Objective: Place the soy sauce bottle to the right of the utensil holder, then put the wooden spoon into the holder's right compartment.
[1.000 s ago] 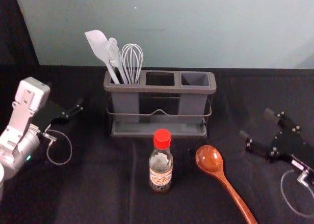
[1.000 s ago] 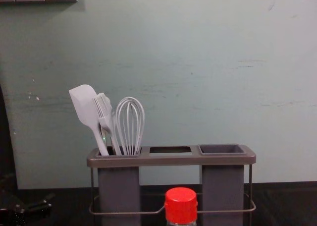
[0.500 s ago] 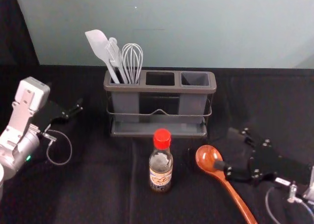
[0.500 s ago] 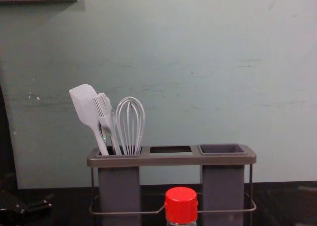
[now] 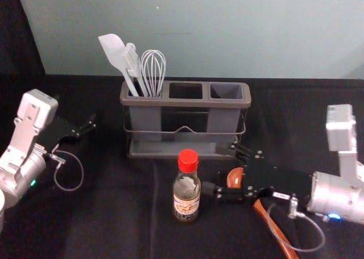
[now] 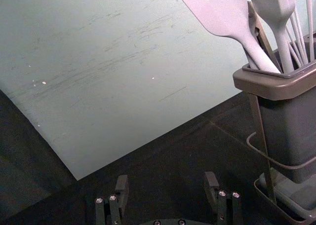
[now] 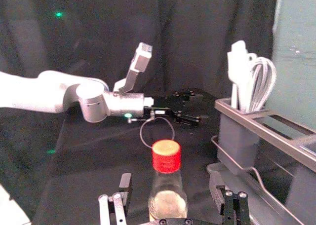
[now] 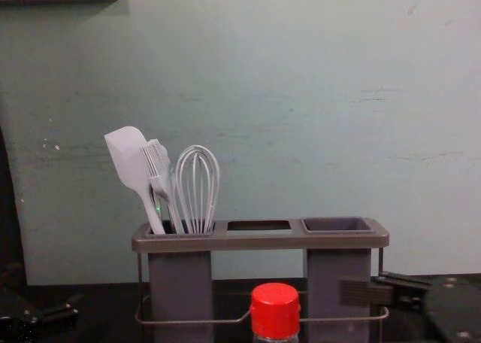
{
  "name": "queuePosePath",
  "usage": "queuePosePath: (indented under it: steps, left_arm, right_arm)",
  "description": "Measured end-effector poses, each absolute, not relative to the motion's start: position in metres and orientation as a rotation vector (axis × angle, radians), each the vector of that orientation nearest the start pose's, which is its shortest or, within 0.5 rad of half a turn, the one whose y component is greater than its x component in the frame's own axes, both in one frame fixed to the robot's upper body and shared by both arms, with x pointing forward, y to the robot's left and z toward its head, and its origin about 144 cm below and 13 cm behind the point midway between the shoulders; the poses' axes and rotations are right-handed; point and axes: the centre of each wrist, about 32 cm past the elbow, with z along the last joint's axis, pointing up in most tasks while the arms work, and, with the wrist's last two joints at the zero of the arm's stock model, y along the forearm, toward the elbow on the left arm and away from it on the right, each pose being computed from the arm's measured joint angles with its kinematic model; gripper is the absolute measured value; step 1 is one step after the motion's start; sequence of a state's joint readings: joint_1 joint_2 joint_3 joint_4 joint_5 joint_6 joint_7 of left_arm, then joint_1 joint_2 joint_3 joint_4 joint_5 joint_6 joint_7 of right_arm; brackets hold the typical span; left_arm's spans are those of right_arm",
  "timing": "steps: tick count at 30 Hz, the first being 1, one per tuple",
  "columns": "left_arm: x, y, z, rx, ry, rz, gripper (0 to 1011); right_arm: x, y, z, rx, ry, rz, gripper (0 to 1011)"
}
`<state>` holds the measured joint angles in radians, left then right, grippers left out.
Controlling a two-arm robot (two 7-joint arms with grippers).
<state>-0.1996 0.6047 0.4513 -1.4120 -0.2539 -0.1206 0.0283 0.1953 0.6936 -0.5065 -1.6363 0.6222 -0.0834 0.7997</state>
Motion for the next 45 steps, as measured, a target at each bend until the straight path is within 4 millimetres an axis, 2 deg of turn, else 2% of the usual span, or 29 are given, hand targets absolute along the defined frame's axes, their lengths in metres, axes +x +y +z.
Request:
queuePosePath:
  steps: [8,24,36,41,45]
  left_arm:
    - [0.489,0.31,1.14,0.304,-0.285,1.248,1005]
    - [0.489,0.31,1.14,0.304,-0.285,1.248,1005]
    - [0.489,0.31,1.14,0.304,-0.285,1.248,1005]
    - [0.489,0.31,1.14,0.305,-0.285,1.248,1005]
    - [0.489,0.31,1.14,0.304,-0.285,1.248,1005]
  right_arm:
    - [0.483,-0.263,1.191,-0.087,-0.051,-0.296,1003]
    - [0.498,-0.243,1.192,-0.078,-0.035,-0.281,1003]
    - [0.498,-0.243,1.192,-0.077,-0.034,-0.283,1003]
    - [0.498,-0.244,1.192,-0.076,-0.035,-0.285,930]
    - [0.498,-0.244,1.193,-0.075,-0.035,-0.285,820]
